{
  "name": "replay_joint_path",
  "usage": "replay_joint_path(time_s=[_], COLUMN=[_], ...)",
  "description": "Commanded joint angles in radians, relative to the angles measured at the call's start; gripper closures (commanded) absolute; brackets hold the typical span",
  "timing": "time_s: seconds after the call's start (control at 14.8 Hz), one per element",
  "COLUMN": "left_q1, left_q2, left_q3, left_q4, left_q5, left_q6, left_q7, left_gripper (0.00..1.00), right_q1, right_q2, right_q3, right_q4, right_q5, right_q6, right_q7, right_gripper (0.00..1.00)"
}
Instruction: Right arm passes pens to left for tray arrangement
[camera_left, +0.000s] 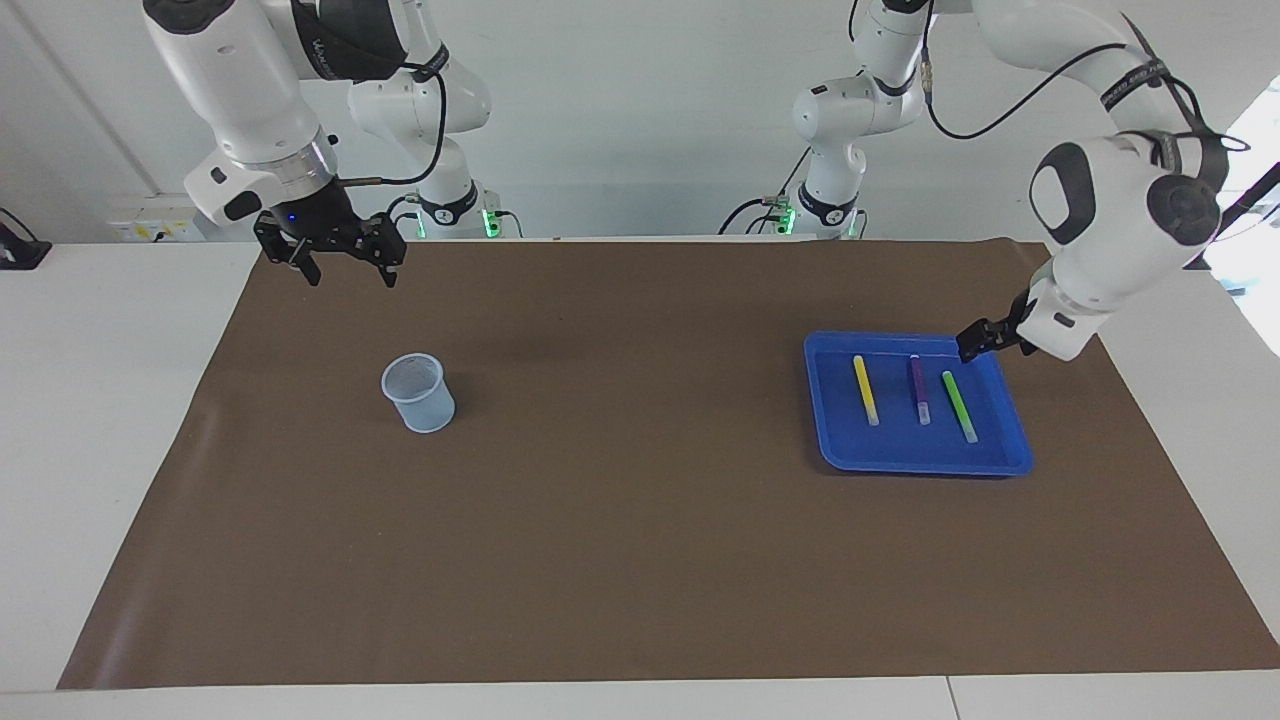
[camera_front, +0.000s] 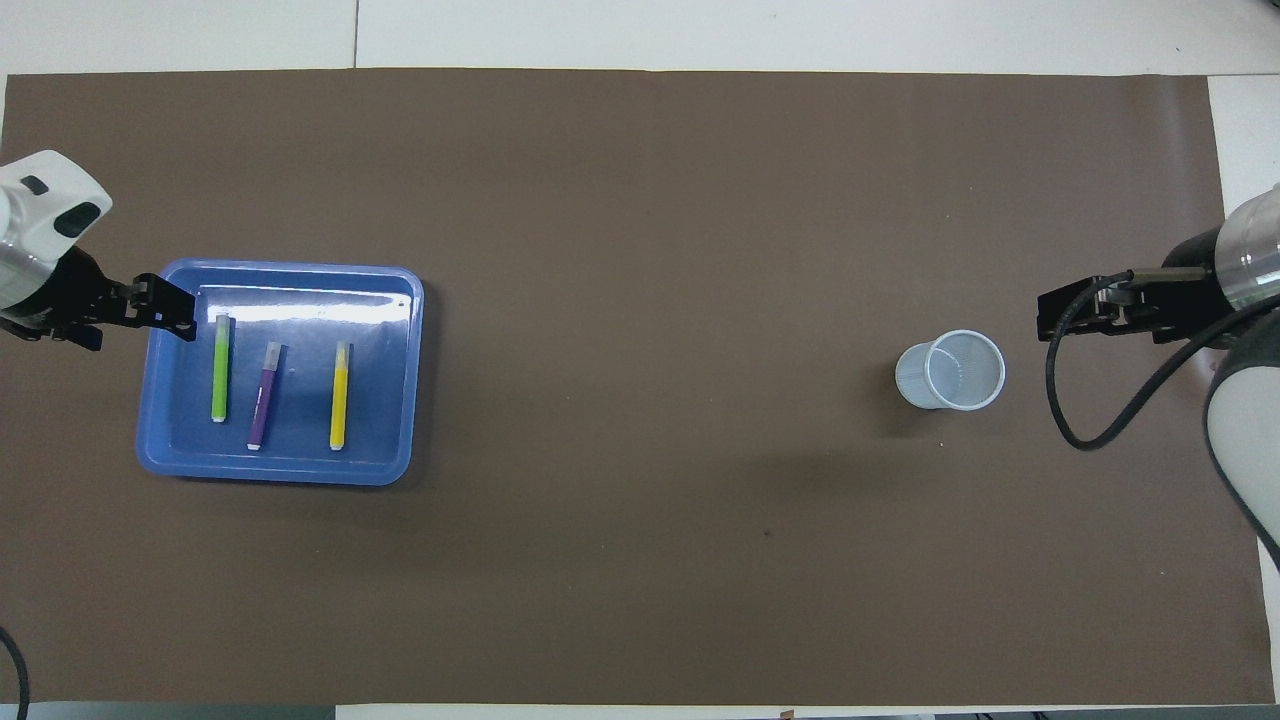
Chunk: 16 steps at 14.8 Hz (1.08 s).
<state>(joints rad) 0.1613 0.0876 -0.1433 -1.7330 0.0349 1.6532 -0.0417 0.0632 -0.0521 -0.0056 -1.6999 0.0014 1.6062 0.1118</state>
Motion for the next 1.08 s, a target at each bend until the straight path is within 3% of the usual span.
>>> replay_joint_path(time_s=[0.0,0.2,0.34,0.54,0.68,1.02], left_q1=[-0.005,-0.014,-0.035,-0.126,-0.246,-0.27], left_q2=[-0.147,-0.23,-0.24,-0.203,-0.171,-0.174], left_q3=[0.004,-0.001,0.004,0.043,0.15,0.188], left_q4=[-0.019,-0.026,-0.013,0.114,0.226,0.136], left_q5=[-0.03,-0.03,-0.03,-0.029,-0.032,-0.036], left_q6=[-0.094,-0.156,-0.153,-0.267,-0.387,-0.297], left_q7=[-0.05,-0.063,-0.053,-0.058,-0.058,-0.055], left_gripper=[0.0,0.0,0.0,0.0,0.0,0.0], right_q1=[-0.011,-0.013,-0.011,-0.011,-0.011,-0.011], right_q2=[0.002,0.002,0.002,0.002,0.002,0.002], right_q3=[-0.002,-0.002,-0.002,-0.002,-0.002,-0.002], right_q4=[0.003,0.003,0.002,0.002,0.003,0.003], right_q5=[0.02,0.02,0.02,0.02,0.02,0.02], right_q6=[-0.003,-0.005,-0.005,-0.006,-0.006,-0.006], right_q7=[0.017,0.015,0.015,0.015,0.015,0.015], right_gripper=[0.0,0.0,0.0,0.0,0.0,0.0])
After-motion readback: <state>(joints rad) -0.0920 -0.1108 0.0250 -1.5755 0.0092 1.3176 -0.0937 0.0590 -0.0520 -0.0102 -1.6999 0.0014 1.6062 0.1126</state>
